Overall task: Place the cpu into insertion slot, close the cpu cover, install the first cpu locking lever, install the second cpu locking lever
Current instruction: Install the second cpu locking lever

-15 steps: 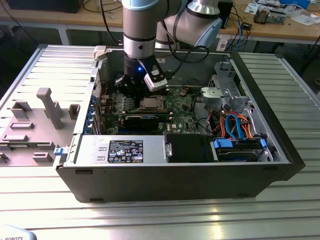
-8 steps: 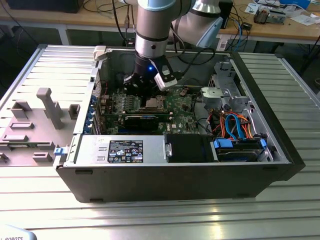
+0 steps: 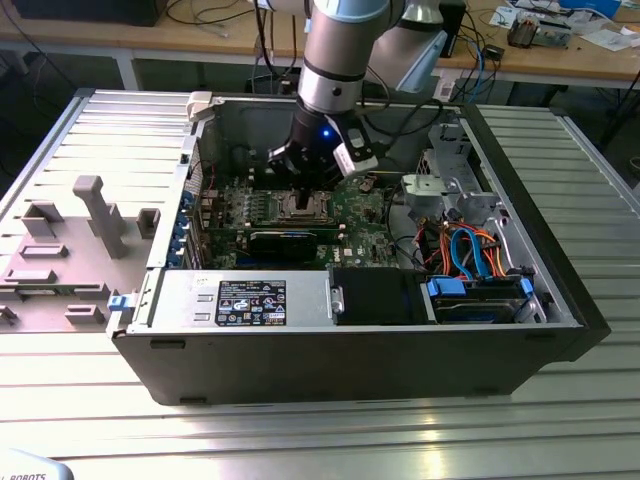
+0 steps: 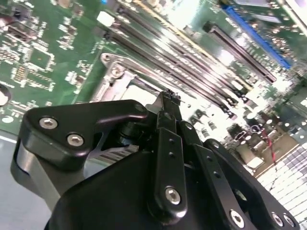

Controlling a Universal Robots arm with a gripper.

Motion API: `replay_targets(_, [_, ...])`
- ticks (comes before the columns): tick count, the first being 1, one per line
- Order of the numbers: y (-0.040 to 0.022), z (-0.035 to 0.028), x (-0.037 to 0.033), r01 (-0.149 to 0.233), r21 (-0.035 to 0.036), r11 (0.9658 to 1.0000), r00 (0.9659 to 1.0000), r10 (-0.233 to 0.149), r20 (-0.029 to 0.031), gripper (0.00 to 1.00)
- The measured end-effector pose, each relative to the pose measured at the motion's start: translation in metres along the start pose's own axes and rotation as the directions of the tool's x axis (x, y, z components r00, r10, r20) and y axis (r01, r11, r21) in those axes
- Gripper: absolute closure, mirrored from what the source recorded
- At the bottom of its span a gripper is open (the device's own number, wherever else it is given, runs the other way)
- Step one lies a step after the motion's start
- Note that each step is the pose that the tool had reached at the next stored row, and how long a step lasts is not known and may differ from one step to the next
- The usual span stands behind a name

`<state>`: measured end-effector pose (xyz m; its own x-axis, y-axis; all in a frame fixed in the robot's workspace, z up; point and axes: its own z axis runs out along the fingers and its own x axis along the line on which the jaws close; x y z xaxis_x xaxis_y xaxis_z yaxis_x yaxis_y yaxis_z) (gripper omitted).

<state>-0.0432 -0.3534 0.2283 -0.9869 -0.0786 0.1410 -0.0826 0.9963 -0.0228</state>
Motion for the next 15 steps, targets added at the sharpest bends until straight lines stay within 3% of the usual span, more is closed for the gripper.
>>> replay_targets(2, [0.0028, -0.0004, -0.0025, 0.000, -0.0018, 1.0000, 1.0000, 0.000, -0.0021, 0.89])
replay_targets(3, [0.0043, -0.0006, -0.0029, 0.001, -0.0076, 1.0000, 1.0000, -0.001, -0.0017, 0.89])
replay_targets(4, [0.0047, -0.0008, -0.0029, 0.001, -0.0090, 1.0000, 1.0000, -0.001, -0.0016, 0.89])
replay_targets(10, [0.0050, -0.0263, 0.0006, -0.003, -0.0086, 1.0000, 1.0000, 0.003, -0.0016, 0.89])
replay_targets(12, [0.0049, -0.0302, 0.0012, -0.003, -0.0084, 1.0000, 1.0000, 0.003, -0.0016, 0.89])
replay_targets(15, [0.0050, -0.0302, 0.0012, -0.003, -0.0091, 1.0000, 1.0000, 0.003, -0.0015, 0.89])
